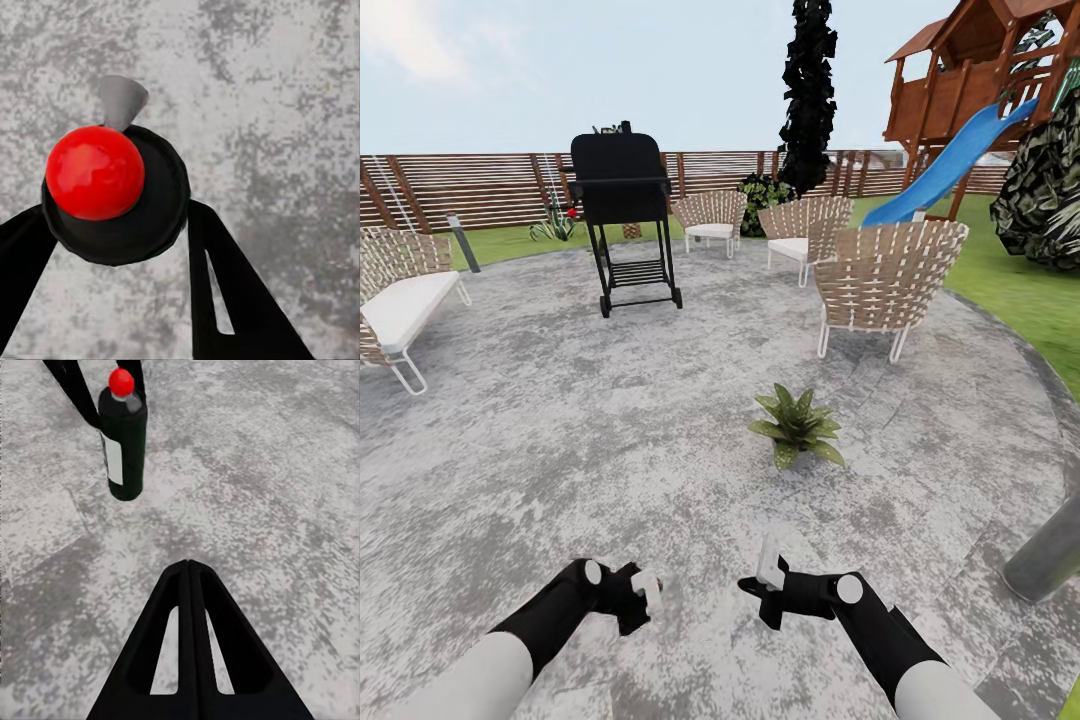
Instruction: Pick up the pesticide atomizer in the garden and spray insectifuge to fully cover both potted plants in the garden.
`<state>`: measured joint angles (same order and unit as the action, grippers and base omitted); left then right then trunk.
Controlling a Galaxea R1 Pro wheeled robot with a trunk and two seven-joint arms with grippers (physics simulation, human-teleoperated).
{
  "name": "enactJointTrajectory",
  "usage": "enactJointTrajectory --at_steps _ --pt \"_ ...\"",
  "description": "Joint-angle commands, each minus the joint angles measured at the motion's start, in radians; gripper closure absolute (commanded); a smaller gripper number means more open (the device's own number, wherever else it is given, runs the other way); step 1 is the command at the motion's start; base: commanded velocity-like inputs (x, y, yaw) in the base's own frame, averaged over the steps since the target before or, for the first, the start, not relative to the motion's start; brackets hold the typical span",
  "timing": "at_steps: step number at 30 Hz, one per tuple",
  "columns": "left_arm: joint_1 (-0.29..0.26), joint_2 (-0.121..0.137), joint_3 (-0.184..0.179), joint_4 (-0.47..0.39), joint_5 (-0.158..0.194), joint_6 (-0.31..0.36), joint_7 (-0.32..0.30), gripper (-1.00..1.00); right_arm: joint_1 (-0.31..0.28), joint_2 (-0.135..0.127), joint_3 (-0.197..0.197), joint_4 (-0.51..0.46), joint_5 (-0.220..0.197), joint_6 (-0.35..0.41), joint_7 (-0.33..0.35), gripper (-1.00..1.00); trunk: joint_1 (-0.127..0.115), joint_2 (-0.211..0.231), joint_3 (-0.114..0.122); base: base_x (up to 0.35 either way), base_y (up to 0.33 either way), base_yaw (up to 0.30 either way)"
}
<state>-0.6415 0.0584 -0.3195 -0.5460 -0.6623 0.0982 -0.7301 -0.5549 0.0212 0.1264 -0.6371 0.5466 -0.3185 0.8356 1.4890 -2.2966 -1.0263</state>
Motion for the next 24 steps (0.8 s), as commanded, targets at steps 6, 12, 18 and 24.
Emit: enactJointTrajectory --at_steps 6,12,18,24 --pt "0.031 0.051 0.007 -0.003 0.009 0.009 -0.002 1.00 0.000 -0.002 -0.001 0.002 0.010 -0.007 -0.001 1.00 0.000 0.000 -0.001 0.000 0.000 0.000" --pt "0.059 0.098 0.045 0.036 0.010 0.006 0.038 1.00 0.000 -0.023 -0.007 0.035 0.009 -0.007 -0.001 -1.00 0.000 0.000 -0.001 0.000 0.000 0.000" --pt "0.060 0.091 0.135 0.126 0.013 -0.034 0.115 1.00 0.000 -0.038 -0.009 0.095 0.009 -0.006 -0.049 -1.00 0.000 0.000 -0.001 0.000 0.000 0.000" --pt "0.060 0.072 0.340 0.290 0.121 -0.149 0.256 1.00 0.003 -0.041 -0.007 0.373 -0.001 -0.008 -0.449 -1.00 0.000 0.000 -0.001 0.000 0.000 0.000"
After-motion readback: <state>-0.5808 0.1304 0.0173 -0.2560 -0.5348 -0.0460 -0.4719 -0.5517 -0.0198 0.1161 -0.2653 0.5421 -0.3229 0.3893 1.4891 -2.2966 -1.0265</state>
